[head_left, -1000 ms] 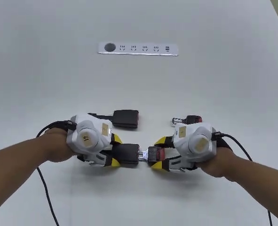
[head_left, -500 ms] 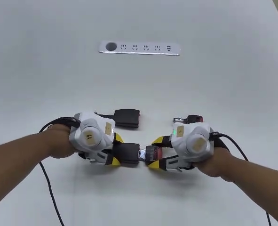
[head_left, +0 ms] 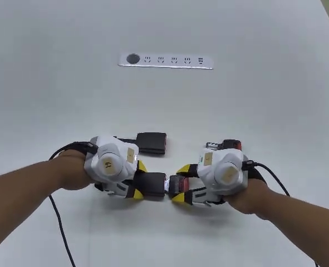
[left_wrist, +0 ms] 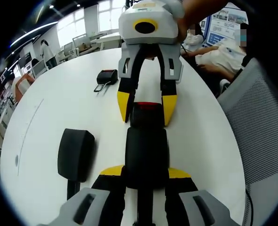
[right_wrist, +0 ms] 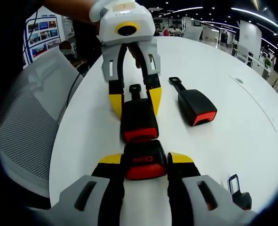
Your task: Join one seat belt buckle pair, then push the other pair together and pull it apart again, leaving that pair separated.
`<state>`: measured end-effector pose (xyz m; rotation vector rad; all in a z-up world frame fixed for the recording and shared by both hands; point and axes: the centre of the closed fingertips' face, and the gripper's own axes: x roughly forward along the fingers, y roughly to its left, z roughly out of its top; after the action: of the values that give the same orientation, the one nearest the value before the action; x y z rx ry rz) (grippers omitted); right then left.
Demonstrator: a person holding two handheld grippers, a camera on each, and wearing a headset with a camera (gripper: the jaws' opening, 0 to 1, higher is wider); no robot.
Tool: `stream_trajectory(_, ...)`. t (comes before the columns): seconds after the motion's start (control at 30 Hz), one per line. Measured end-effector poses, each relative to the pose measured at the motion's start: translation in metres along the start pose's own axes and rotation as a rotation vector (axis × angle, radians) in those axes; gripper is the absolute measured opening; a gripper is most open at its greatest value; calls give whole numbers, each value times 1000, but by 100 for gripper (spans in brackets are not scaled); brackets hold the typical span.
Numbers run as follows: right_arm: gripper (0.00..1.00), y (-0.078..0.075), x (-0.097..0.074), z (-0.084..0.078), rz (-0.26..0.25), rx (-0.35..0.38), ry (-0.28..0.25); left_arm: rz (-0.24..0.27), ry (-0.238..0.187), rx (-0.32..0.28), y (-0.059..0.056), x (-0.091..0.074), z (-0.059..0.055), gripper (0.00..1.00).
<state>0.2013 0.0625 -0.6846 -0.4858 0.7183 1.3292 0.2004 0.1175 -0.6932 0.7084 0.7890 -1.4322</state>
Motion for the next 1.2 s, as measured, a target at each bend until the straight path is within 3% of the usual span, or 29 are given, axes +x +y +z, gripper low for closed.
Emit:
stream_trajectory(0.6,33,4,1,-3,9,-4,-46,0,-26,-3,-1,0,0,33)
stream_trajectory(1.2,33,5,0,-4,1,-3,-116,-29,-99,-2,0,-2,1,32)
